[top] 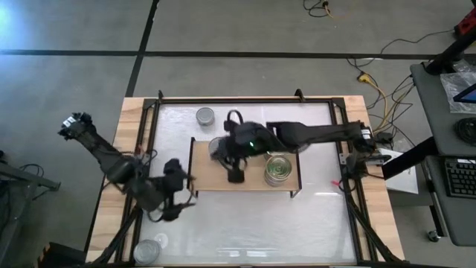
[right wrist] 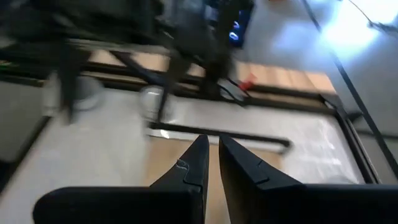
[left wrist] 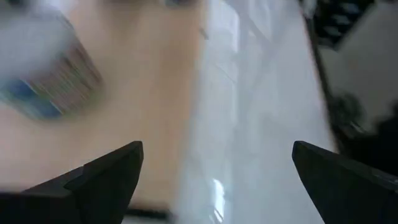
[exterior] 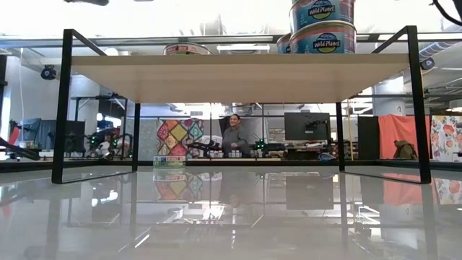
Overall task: Stack canned seafood by type on shelf
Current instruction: Put the green tuna can on the shelf
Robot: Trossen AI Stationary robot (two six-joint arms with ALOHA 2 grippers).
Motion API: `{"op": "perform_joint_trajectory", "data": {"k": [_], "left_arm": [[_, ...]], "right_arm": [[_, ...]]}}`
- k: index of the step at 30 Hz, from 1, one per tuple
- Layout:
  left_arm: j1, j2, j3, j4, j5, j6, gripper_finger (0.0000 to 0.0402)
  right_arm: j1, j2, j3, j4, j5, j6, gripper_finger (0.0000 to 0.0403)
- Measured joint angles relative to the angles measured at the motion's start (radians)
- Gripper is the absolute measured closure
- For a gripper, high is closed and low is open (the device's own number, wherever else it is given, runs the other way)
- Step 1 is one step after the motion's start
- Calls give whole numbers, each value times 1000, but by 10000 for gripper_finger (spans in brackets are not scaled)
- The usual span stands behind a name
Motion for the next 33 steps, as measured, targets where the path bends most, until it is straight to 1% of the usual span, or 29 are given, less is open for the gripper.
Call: {"op": "perform_joint_trajectory", "data": {"k": [4,7,9,12,15,18,20,22,24,26,27,28,30,33], "left_arm": [[-123,13,27,-88,89,-214,6],[-208,28,25,-89,183,-379,6],[-262,49,18,-96,223,-473,11],[-317,91,10,-126,250,-601,29],[-335,137,9,-190,270,-707,60],[-334,192,8,-265,310,-771,110],[-320,229,7,-308,361,-797,155],[-301,269,5,-350,401,-814,211],[-289,304,5,-370,406,-816,276],[-278,333,4,-383,420,-808,345],[-274,344,1,-391,425,-806,372],[-269,353,-3,-401,430,-807,386],[-262,368,-18,-415,459,-808,386],[-260,374,-71,-421,540,-836,390]], "right_arm": [[88,-1,96,-85,0,-16,374],[149,-1,149,-135,3,-16,374],[192,-2,175,-168,4,-15,374],[258,-2,186,-200,5,-14,374],[322,-2,183,-215,14,12,374],[381,0,183,-243,45,48,374],[414,2,183,-293,55,75,374],[448,4,180,-336,57,116,374],[480,4,169,-362,63,162,374],[513,4,155,-370,103,199,374],[528,4,148,-375,129,218,374],[543,4,141,-377,152,232,374],[570,5,126,-375,183,266,374],[607,10,114,-374,233,321,374]]}}
